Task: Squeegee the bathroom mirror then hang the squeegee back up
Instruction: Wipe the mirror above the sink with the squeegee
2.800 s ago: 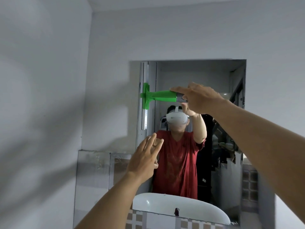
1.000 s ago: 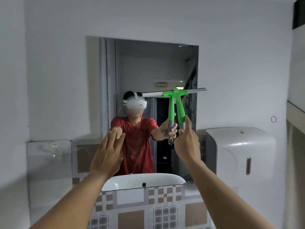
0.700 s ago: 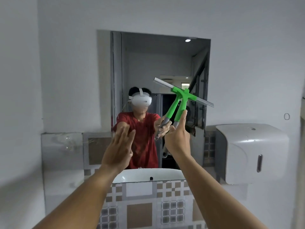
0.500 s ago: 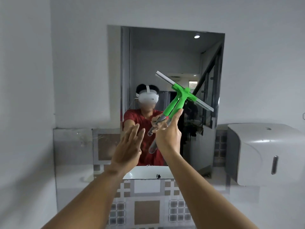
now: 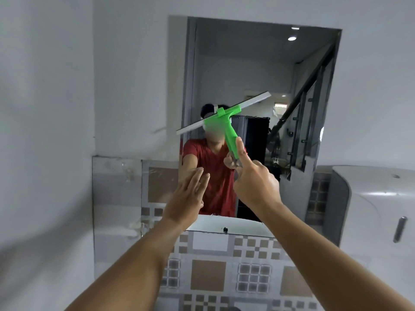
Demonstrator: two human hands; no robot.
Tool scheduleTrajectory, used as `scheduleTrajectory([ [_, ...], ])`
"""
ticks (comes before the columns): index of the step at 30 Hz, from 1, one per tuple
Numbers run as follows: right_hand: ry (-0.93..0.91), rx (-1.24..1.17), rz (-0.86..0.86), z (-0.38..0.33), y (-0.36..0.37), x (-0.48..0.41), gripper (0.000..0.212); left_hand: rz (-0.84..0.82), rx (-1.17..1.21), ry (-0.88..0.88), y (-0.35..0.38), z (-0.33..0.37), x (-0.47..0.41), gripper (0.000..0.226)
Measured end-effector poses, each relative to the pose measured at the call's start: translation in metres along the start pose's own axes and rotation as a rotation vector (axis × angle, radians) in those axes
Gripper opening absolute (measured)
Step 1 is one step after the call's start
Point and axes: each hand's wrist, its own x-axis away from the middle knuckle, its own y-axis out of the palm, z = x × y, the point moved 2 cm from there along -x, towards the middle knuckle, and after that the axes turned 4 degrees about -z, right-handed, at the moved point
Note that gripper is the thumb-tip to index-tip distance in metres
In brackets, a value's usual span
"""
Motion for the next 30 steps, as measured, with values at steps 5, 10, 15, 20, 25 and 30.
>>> scheduleTrajectory([
  [5,-0.042,0.304,-0.097,0.046,-0.035,-0.001,0.102,0.05,0.017,0.027,0.008,-0.004,0.001,0.084],
  [10,-0.066,0.471,-0.092,0.097,-0.064,-0.004,0.1,0.009,-0.01,0.014,0.009,-0.008,0.001,0.088],
  [15,-0.083,0.54,-0.053,0.138,-0.086,-0.005,0.094,0.038,-0.033,0.03,-0.01,-0.003,-0.003,0.072],
  [20,0.027,0.49,-0.075,0.155,-0.099,0.008,0.098,0.257,-0.077,0.057,-0.064,-0.004,-0.053,0.05],
  [25,0.139,0.273,-0.056,0.145,-0.067,0.031,0.094,0.277,-0.244,0.041,-0.126,-0.017,-0.135,0.067],
  [30,0.321,0.061,-0.053,0.125,-0.025,0.06,0.091,0.193,-0.348,0.072,-0.164,-0.024,-0.169,0.077],
])
